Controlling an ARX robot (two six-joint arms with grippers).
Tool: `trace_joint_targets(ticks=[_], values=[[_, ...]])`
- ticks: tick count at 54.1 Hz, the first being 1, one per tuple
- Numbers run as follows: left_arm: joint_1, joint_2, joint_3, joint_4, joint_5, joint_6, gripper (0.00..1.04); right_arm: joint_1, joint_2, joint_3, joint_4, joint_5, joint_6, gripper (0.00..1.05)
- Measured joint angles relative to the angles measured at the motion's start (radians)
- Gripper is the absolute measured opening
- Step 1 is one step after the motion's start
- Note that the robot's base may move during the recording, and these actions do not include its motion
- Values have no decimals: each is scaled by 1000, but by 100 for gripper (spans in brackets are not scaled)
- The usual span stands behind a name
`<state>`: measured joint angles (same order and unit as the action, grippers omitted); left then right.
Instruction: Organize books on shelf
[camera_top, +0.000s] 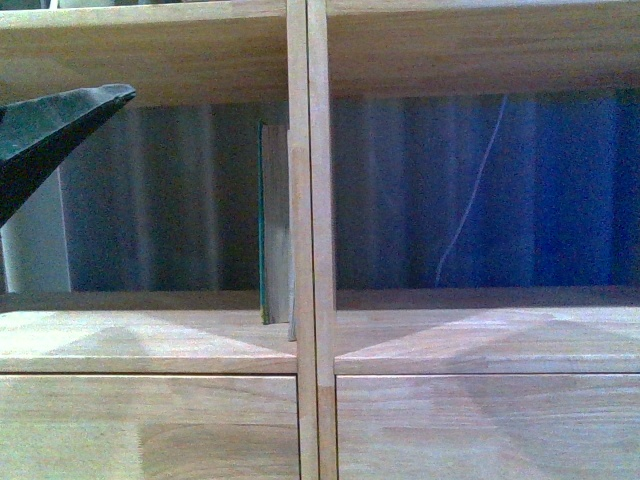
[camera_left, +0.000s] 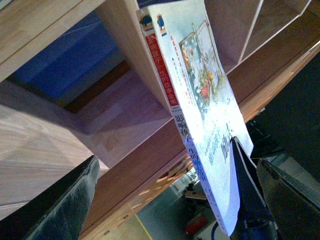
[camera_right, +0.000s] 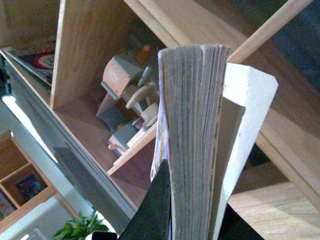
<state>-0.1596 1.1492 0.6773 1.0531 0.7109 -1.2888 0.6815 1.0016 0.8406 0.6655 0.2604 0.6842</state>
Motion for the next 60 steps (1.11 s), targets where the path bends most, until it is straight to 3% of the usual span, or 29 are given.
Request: trace_joint_targets(ticks=[48, 60], values=[[-32, 25, 59, 15, -84, -40, 97, 160, 32, 13, 23, -6, 33, 7], [-34, 23, 67, -13, -120, -21, 66, 158, 34, 13, 23, 3, 34, 7]])
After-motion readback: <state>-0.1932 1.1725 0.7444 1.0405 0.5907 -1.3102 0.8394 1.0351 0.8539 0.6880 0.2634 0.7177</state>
